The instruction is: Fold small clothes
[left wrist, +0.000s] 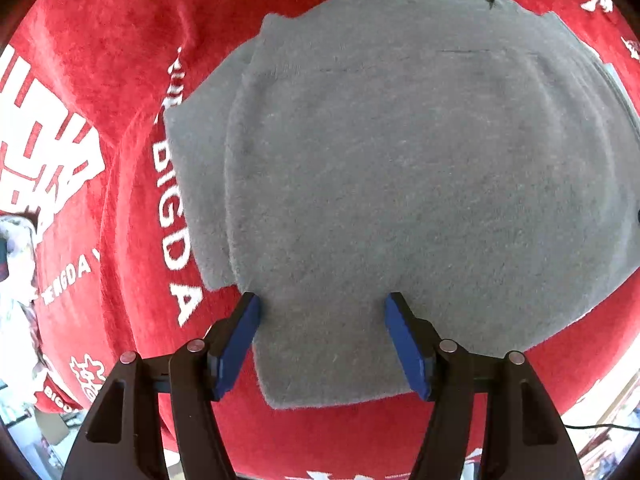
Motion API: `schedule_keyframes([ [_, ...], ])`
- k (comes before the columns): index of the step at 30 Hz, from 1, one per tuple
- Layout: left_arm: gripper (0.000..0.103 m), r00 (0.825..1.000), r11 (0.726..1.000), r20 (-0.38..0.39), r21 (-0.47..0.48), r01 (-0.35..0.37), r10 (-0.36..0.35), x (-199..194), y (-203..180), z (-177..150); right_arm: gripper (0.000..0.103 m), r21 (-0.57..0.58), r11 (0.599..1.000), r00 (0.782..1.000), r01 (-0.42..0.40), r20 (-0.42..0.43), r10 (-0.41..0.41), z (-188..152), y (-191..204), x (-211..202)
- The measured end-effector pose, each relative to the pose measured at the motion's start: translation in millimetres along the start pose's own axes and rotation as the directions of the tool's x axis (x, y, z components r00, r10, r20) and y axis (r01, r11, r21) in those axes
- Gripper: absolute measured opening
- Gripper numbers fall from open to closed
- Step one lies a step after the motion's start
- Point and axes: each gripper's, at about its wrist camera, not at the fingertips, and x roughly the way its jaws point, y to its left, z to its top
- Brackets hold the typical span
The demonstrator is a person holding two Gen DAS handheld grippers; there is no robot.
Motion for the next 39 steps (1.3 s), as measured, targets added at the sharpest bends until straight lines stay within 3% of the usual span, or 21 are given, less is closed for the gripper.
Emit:
schedule_keyframes([
  [4,0.066,1.000,0.999,-0.027,-0.050,0.012,-0.013,-1,17,-9,0.028,0.027,1.000,1.000,0.004,-0.013,-0.003,-6,-5,-7],
  [7,0.066,0.999,0.997,-0.028,-0.080,0.019,-0.022,-7,28,-20,0.034,0.017,1.000,1.000,0.020,-0.017,-0.020,-14,-5,-15],
  [12,0.066,0.999,0.995,0.009,-0.096,0.036,-0.035,-32,37,-35,0.037,0.017,1.000,0.999,0.026,-0.021,-0.026,-26,-1,-30],
  [14,0.066,0.999,0.994,0.028,-0.097,0.047,-0.045,-44,37,-38,0.044,0.010,1.000,0.999,0.028,-0.018,-0.028,-35,0,-39],
  [18,0.066,0.994,0.989,0.067,-0.118,0.093,-0.086,-64,43,-46,0.047,-0.019,0.999,0.999,0.032,-0.007,-0.032,-49,10,-56],
  [19,0.072,0.993,0.988,0.075,-0.121,0.100,-0.092,-68,42,-46,0.050,-0.021,0.999,1.000,0.031,-0.004,-0.031,-51,13,-60],
  [20,0.093,0.992,0.986,0.083,-0.124,0.109,-0.099,-72,44,-48,0.053,-0.022,0.999,1.000,0.029,-0.003,-0.029,-53,18,-63],
  [22,0.102,0.988,0.985,0.116,-0.126,0.120,-0.106,-84,43,-51,0.054,-0.032,0.999,1.000,0.022,0.011,-0.022,-58,26,-74],
  [29,0.102,0.983,0.994,0.152,-0.030,0.105,-0.099,-116,27,-48,0.064,-0.069,0.997,0.995,0.026,0.097,-0.019,-49,58,-114],
  [30,0.102,0.983,0.995,0.153,-0.012,0.101,-0.098,-121,23,-45,0.067,-0.066,0.998,0.993,0.016,0.119,-0.008,-49,63,-125],
  [32,0.102,0.983,0.994,0.148,0.010,0.109,-0.110,-128,17,-42,0.083,-0.065,0.998,0.989,-0.005,0.150,0.015,-47,69,-137],
  [39,0.102,0.986,0.986,0.142,0.154,0.069,-0.091,-146,-23,-27,0.091,-0.053,0.997,0.964,-0.058,0.256,0.070,-61,78,-181],
])
